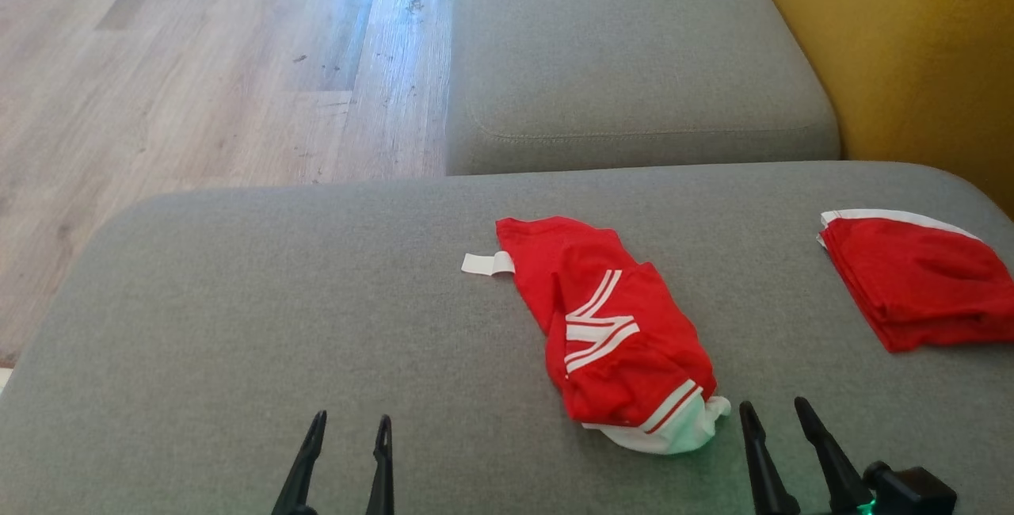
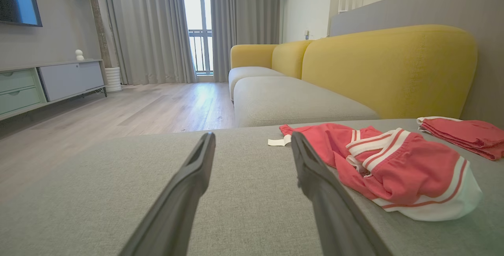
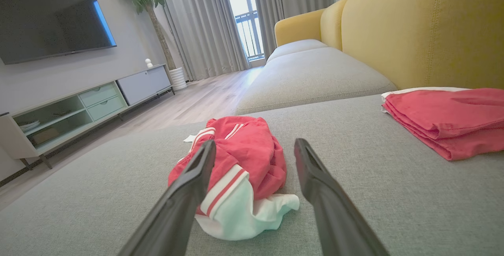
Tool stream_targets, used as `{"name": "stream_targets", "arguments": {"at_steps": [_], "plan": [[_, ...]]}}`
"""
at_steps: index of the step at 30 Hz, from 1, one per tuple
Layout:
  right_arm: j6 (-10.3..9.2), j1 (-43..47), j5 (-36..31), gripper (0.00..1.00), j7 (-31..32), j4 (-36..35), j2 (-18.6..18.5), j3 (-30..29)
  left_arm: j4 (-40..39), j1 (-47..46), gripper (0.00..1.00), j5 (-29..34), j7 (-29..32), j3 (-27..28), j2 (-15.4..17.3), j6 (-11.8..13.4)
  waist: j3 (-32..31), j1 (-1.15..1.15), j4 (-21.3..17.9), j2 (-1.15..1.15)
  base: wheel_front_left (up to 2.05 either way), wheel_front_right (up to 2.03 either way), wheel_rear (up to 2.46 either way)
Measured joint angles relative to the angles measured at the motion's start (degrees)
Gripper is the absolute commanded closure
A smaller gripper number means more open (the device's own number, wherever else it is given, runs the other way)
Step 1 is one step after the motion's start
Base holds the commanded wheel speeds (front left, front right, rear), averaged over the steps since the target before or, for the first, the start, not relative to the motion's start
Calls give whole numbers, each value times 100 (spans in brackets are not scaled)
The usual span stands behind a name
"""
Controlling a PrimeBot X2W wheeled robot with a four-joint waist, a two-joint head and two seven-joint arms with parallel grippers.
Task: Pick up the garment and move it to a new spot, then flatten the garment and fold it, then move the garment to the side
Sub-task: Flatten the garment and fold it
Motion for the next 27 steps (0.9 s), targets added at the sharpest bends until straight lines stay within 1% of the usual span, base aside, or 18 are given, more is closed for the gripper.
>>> {"name": "stream_targets", "arguments": {"at_steps": [10,15,19,23,24,25,27], "plan": [[0,0,0,0,0,1,13,-2,54,90,0,79,0,140,-131,-170,17,0,23,0,0,0,0],[0,0,1,0,0,1,15,3,60,90,0,113,0,249,-199,-291,47,0,0,0,0,0,0],[0,-10,0,0,0,-2,14,87,268,68,0,-2,0,237,-299,-433,144,0,-68,0,0,0,0],[0,-32,0,0,0,-12,-8,204,726,-345,0,-145,48,-165,-330,-746,295,0,-189,0,0,0,0],[0,-45,0,0,0,-15,-20,224,810,-542,0,-177,138,-291,-345,-820,336,0,-229,0,0,0,0],[0,-104,1,0,0,-21,-42,285,975,-1001,0,-192,265,-520,-368,-942,421,0,-322,0,0,0,0],[0,-218,1,0,0,-36,-60,350,1112,-1452,0,-254,380,-734,-397,-1040,505,1,-438,0,0,0,0]]}}
